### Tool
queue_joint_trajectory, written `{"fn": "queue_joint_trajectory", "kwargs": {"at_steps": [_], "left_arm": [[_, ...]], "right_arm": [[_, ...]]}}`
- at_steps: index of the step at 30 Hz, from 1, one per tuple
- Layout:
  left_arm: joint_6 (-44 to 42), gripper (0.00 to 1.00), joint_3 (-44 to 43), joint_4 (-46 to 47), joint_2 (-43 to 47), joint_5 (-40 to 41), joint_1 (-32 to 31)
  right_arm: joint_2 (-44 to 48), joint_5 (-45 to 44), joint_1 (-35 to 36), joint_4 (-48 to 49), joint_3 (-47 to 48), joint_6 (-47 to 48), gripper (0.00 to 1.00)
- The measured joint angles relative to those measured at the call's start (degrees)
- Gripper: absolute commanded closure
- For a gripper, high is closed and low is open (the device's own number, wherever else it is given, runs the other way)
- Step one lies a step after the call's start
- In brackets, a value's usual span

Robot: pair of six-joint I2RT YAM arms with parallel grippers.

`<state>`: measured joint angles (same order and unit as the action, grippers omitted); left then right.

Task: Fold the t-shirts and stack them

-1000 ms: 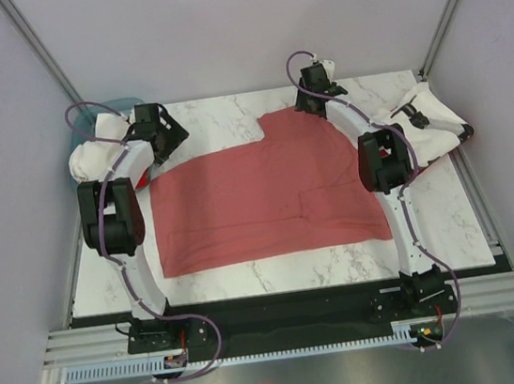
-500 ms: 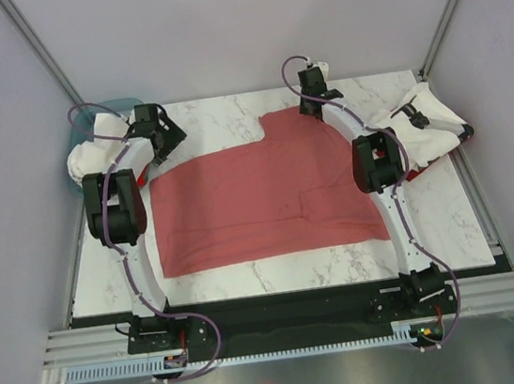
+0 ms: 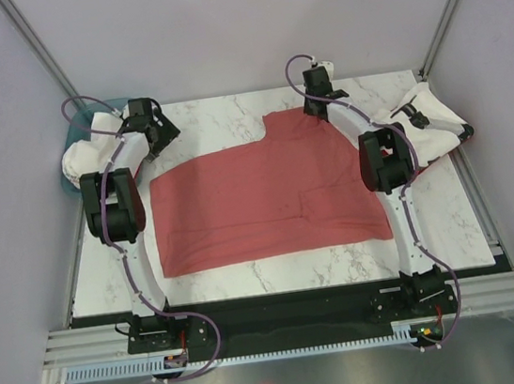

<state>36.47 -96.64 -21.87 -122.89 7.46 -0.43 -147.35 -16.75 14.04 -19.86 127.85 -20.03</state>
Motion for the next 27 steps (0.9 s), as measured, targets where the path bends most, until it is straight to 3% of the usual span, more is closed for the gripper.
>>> {"fn": "queue_joint_trajectory", "kwargs": {"at_steps": [4,12,16,27], "left_arm": [[-2.01,0.25,-3.15,-1.36,-0.70,0.07,0.07],[-5.01,0.25,-4.52,-5.25,-1.79,1.14,-0.24],[-5.73,0.39,-2.78,-5.81,-1.79,1.75,-1.05],[-7.34,0.35,5.70,-6.78,0.85,4.68,-2.19]], "right_arm": [[7.13,1.77,-0.07,3.76,-9.22,-2.73,1.00],[15.30,4.44,-0.17,8.76,-16.59,-6.45,1.00],[18.58,4.90,-0.15,10.05,-20.74,-6.54,1.00],[27.19,5.09,-0.17,11.28,-31.74,-6.54,1.00]]}}
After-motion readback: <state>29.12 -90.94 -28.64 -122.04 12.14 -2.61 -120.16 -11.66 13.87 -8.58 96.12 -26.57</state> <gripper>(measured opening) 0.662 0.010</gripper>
